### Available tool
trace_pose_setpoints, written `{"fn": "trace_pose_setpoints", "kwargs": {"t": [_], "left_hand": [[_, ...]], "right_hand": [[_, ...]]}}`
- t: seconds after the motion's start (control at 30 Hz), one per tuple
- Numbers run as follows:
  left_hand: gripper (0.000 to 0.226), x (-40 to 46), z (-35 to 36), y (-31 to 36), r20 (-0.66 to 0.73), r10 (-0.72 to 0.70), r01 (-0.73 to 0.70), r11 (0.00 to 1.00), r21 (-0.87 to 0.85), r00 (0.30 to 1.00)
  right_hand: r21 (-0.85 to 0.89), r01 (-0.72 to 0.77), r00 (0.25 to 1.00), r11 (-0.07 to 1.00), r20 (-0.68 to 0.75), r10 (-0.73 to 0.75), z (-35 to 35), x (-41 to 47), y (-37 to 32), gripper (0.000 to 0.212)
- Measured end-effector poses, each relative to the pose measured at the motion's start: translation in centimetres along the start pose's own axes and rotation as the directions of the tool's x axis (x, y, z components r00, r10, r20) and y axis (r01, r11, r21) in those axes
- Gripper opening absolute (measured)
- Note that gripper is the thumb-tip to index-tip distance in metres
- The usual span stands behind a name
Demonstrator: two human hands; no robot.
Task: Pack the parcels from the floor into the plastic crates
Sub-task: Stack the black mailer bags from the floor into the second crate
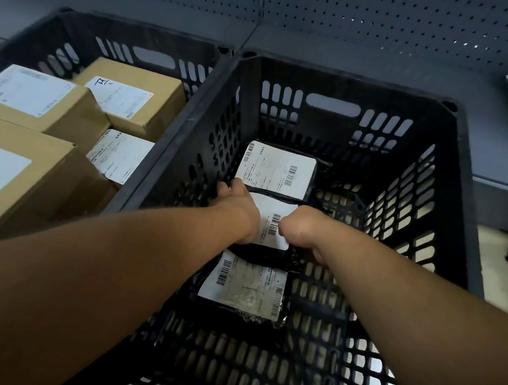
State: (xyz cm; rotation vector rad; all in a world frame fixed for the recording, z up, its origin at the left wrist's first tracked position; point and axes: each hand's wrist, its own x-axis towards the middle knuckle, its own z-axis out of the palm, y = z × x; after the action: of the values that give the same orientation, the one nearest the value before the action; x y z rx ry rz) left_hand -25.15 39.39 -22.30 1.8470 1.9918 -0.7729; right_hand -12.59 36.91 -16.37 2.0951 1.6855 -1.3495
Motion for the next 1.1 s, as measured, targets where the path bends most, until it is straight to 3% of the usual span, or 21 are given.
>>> {"fn": "trace_pose_setpoints", "kwargs": {"t": [0.1,0.2,0.33,0.5,0.63,0.9,1.1], "left_hand": [[0.095,-0.7,-0.6,-0.1,-0.013,0.004,-0.004,0.998,-0.063,1.000],[0.093,-1.2,-1.6,-0.1,-0.066,0.060,-0.066,0.994,-0.087,0.996],[0.084,-1.4,-2.2,0.7,-0.086,0.194,-0.197,0.980,-0.028,0.977],[0.067,-1.9,-3.6,2.0,-0.071,0.151,-0.151,0.988,-0.005,0.986],[0.070,-2.9,-5.5,3.5,-0.127,0.151,-0.161,0.984,-0.072,0.980],[0.069,-6.5,-8.9,9.0,-0.325,0.182,-0.291,0.899,-0.328,0.928],[0.059,-10.3,-12.8,14.2,-0.543,0.145,-0.434,0.778,-0.453,0.827]], "right_hand": [[-0.161,0.050,0.999,0.986,-0.003,-0.051,-1.3,-1.9,-0.3,0.019],[-0.200,0.072,0.992,0.977,-0.087,-0.091,-3.4,-3.8,-0.4,0.020],[-0.127,0.128,0.972,0.984,-0.180,-0.150,-6.6,-6.0,0.0,0.030],[0.016,0.213,0.906,0.977,-0.377,-0.191,-10.8,-8.5,2.0,0.040],[0.056,0.331,0.824,0.942,-0.503,-0.260,-13.1,-9.6,4.4,0.039],[0.051,0.483,0.635,0.874,-0.708,-0.309,-15.9,-12.3,10.7,0.039],[0.020,0.392,0.622,0.920,-0.743,-0.249,-16.6,-14.6,18.0,0.040]]}}
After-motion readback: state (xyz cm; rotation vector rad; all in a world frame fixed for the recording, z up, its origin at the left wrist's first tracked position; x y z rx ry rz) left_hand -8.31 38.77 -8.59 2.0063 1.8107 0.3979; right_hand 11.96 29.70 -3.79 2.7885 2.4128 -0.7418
